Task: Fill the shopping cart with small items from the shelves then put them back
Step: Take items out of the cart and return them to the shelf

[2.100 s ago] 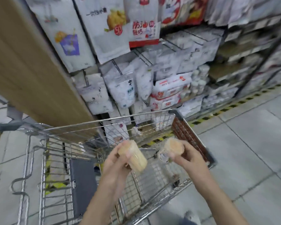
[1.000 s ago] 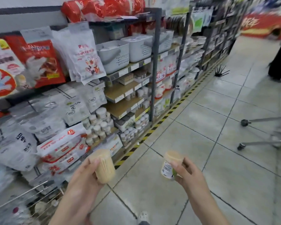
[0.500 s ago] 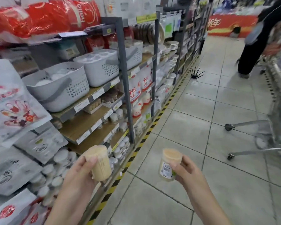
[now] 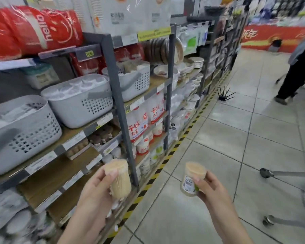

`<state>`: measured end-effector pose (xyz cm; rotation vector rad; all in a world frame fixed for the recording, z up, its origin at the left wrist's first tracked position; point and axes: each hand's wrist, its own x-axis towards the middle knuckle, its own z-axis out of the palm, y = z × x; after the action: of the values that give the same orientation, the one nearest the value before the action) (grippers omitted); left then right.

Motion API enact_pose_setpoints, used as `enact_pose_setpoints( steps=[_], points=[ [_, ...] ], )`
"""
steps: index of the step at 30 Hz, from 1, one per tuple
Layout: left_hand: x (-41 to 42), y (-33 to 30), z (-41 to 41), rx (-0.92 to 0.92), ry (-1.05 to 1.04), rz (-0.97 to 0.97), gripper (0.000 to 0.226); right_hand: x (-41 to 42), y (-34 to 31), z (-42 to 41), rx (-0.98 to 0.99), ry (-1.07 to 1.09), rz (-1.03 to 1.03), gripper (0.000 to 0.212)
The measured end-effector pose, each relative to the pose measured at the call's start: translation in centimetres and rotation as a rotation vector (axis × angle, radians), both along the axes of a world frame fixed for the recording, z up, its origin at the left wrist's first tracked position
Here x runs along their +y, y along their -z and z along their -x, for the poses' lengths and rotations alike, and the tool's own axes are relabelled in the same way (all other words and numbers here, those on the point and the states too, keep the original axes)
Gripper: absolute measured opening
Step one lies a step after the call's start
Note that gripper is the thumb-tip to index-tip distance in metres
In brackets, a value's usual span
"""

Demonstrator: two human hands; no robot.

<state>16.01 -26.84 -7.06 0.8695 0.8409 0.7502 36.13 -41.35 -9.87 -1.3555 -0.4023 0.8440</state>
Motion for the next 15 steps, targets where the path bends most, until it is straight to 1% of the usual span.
enact_pose_setpoints(
  steps=[1, 2, 4, 5, 9, 13, 15],
  points=[
    [0.9, -0.3, -1.5, -0.002, -0.033, -0.008, 0.079, 1.5, -0.2, -1.9, 0.000, -0.026, 0.000, 0.049],
    [1.9, -0.3, -2.7, -0.010, -0.069, -0.016, 0.073, 3.0, -0.4, -3.6, 0.005, -0.052, 0.003, 0.045],
    [3.7, -0.4, -5.2, -0.026, -0.145, -0.008, 0.047, 6.0, -0.9, -6.7, 0.007, -0.108, 0.005, 0.041],
    [4.6, -0.4, -6.2, -0.019, -0.183, 0.001, 0.038, 7.5, -1.0, -8.0, -0.003, -0.132, 0.006, 0.043],
    [8.3, 0.1, -9.8, 0.086, -0.269, -0.047, 0.036, 13.2, -0.9, -12.0, -0.007, -0.215, 0.008, 0.048],
    [13.3, -0.1, -13.7, 0.079, -0.331, -0.087, 0.040, 19.1, -0.9, -15.7, -0.028, -0.301, 0.002, 0.043],
    [16.2, -0.3, -15.8, 0.071, -0.341, -0.103, 0.035, 22.1, -1.3, -17.7, -0.048, -0.335, -0.006, 0.041]
  ],
)
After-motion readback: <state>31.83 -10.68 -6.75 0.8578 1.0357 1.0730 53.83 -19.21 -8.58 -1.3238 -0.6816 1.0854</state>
